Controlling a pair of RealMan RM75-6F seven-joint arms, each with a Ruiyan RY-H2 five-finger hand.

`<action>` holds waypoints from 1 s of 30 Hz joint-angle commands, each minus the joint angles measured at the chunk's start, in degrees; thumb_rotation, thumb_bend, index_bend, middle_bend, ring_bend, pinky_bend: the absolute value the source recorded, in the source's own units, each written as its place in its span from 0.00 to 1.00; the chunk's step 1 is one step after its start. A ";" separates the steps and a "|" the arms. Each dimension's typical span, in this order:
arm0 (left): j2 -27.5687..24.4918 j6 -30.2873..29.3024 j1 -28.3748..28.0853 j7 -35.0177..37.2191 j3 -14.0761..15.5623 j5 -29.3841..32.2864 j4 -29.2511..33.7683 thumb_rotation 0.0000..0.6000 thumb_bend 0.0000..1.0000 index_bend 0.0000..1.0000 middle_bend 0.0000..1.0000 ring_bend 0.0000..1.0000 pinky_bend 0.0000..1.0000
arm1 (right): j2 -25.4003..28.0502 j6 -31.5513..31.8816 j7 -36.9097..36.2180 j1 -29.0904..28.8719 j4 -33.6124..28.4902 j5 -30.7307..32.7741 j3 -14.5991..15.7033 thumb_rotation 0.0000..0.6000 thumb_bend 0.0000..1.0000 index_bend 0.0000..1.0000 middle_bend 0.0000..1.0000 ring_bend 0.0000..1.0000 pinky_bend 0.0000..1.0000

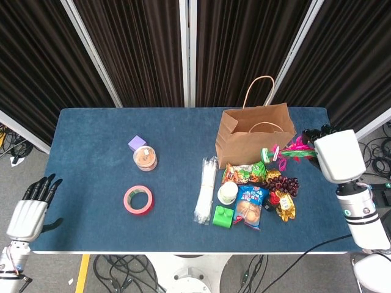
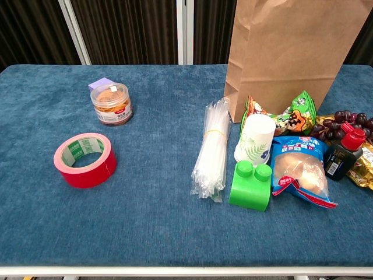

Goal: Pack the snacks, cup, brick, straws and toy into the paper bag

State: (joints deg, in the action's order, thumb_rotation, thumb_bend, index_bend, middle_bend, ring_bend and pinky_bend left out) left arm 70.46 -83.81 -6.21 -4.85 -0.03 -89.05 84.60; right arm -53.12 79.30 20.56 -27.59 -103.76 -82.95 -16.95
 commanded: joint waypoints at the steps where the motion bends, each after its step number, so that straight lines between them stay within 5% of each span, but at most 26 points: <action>1: -0.05 -0.09 -0.10 -0.25 0.00 -0.21 0.23 1.00 0.18 0.11 0.11 0.01 0.14 | 2.91 1.11 0.10 0.16 -2.85 1.73 -2.50 1.00 0.40 0.94 0.75 0.65 0.77; 12: -0.60 -0.18 -0.21 -0.38 -0.21 0.04 0.74 1.00 0.18 0.11 0.11 0.01 0.14 | 4.68 -2.62 4.76 -5.08 -2.23 12.22 -8.69 1.00 0.40 0.94 0.76 0.66 0.78; 30: 0.27 2.67 -1.09 3.74 -0.69 2.40 -4.31 1.00 0.18 0.11 0.10 0.01 0.14 | -10.00 -11.14 17.78 -20.74 21.67 26.10 -9.97 1.00 0.40 0.95 0.76 0.66 0.78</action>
State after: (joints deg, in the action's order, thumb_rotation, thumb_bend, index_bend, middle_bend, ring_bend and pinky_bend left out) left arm 70.60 -81.36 -7.19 -1.43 -0.63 -86.86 80.65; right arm -60.33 69.29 36.31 -45.93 -85.90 -58.43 -27.14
